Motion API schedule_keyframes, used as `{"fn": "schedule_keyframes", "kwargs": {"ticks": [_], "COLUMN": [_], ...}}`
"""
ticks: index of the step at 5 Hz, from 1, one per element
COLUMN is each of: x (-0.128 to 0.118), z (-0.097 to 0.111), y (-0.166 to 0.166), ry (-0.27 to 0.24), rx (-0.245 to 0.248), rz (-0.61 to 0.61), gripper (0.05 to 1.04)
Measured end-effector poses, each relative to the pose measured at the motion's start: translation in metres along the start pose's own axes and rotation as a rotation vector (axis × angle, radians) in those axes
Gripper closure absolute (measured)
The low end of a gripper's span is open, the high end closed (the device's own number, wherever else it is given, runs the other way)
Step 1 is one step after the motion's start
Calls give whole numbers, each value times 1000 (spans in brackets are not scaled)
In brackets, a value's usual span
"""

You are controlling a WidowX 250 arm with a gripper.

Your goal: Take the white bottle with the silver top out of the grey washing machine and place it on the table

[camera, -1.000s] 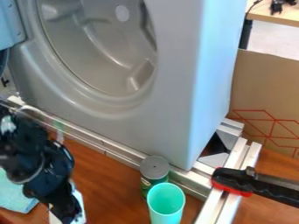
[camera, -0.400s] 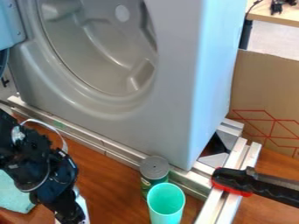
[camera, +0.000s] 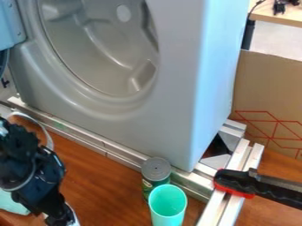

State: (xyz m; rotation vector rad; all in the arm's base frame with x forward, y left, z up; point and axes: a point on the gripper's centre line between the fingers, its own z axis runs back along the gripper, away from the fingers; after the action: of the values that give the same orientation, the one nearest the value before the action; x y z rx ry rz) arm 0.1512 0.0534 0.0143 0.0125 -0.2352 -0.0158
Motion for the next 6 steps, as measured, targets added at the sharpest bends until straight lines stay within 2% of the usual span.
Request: {"fn": "schedule_keyframes", "kwargs": {"ticks": [1,2,3,4,5,6], "x": [-1,2,20,57,80,88], "z": [14,18,41,68,78,68], "y": [4,4,5,-5,-18,-32], "ry": [-33,-35,-80,-59,-18,41], "rx": [-5,-15,-27,-81,-83,-23], "rz": [40,42,44,-15,-120,-210], "gripper": [77,83,83,83,83,83]}}
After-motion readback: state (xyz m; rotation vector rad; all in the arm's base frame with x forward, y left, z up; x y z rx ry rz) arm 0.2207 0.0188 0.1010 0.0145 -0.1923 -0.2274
